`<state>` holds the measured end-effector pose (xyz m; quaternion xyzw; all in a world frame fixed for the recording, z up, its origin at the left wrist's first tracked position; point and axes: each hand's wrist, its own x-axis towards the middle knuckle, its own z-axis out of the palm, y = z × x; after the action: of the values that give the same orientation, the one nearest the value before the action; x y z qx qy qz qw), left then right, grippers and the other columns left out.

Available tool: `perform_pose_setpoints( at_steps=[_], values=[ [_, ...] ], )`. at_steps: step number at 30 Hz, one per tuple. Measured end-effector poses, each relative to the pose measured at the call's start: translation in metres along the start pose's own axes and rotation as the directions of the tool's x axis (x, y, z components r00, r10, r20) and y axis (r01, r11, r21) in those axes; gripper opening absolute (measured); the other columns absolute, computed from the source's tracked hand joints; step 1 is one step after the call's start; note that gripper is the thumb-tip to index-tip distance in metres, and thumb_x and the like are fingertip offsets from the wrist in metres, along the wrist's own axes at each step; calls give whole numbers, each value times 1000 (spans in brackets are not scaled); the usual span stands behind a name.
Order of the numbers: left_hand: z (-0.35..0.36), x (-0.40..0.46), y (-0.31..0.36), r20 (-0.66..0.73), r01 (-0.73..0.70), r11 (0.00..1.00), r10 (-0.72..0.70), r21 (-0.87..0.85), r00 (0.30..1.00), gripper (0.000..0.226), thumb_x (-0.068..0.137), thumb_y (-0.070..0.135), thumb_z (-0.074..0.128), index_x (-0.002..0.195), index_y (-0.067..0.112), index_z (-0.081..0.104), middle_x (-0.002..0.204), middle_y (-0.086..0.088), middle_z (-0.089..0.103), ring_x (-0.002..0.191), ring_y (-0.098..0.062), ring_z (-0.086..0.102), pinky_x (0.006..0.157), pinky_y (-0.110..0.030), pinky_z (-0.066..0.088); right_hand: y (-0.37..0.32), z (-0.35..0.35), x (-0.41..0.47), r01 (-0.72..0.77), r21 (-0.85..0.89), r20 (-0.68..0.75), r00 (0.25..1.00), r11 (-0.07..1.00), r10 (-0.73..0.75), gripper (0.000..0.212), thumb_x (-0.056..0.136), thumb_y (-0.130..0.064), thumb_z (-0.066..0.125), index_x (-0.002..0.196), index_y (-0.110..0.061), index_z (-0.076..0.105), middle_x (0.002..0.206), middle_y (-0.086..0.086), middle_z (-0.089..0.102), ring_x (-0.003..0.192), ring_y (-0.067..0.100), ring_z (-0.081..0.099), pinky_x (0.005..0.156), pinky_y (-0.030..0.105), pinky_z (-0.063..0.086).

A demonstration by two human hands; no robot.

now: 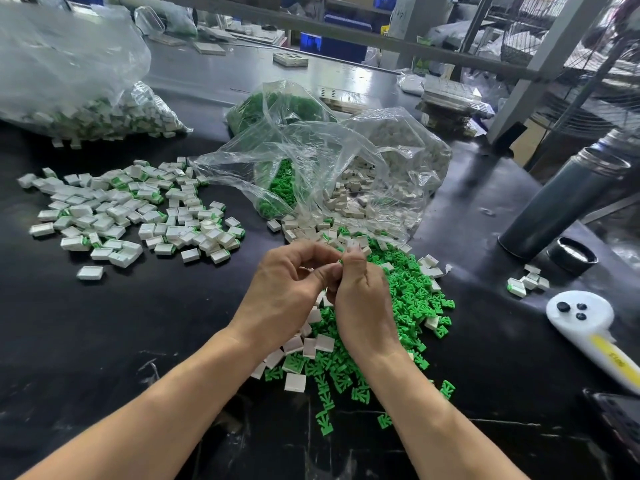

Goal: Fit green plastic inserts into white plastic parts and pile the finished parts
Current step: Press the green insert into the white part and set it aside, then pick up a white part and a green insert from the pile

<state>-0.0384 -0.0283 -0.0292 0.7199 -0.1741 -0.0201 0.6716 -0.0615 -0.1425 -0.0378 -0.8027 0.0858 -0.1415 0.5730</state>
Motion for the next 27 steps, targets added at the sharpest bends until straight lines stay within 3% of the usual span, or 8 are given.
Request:
perform_pose_setpoints(
  at_steps=[3,7,11,14,20,24,27],
  values=[
    [0,-2,0,-10,-13,999,14,41,1000,9,94,3,70,96,10,77,93,-5,78,88,-25,74,83,-43,60,3,0,0,11,-28,-8,1000,1000,-11,62,112,-42,24,73,-24,70,72,-6,71,70,4,66,69,27,53],
    [0,-3,1,-18,-14,998,15,65,1000,10,93,6,71,95,13,77,94,0,78,88,-21,74,82,-42,60,4,0,1,32,-29,-33,999,999,-33,62,112,-41,25,78,-20,73,72,-4,71,70,3,67,64,21,52],
    [0,-4,0,-27,-18,997,20,73,999,9,93,7,72,95,15,78,93,2,77,86,-19,74,80,-38,60,4,2,1,62,-38,-41,997,997,-63,67,103,-47,22,80,-13,74,75,6,74,71,13,68,64,30,54],
    [2,-4,0,-38,-9,998,12,69,999,9,94,7,71,95,13,77,94,2,77,87,-18,74,81,-38,60,3,3,1,85,-41,-53,995,996,-87,65,102,-46,22,70,-16,70,60,-9,68,58,6,62,51,22,45],
    [2,-3,-2,-38,0,998,3,57,999,8,94,8,71,96,12,77,95,1,78,89,-20,74,84,-41,61,5,2,2,110,-27,-55,992,994,-111,64,106,-41,26,54,-30,61,47,-20,55,46,-1,51,45,10,34],
    [1,-1,-2,-54,-16,999,18,44,998,7,94,11,72,95,15,77,88,2,78,80,-13,73,69,-23,57,3,0,4,73,14,2,997,997,-73,66,110,-51,25,58,-42,66,52,-20,58,51,-3,54,52,8,39],
    [-3,1,-4,-98,-22,999,24,27,995,6,93,10,72,97,13,76,90,-1,77,84,-15,73,77,-27,59,3,-6,5,89,3,-18,996,996,-89,59,107,-60,31,70,-33,67,62,-14,63,55,0,55,53,12,39]
  ],
)
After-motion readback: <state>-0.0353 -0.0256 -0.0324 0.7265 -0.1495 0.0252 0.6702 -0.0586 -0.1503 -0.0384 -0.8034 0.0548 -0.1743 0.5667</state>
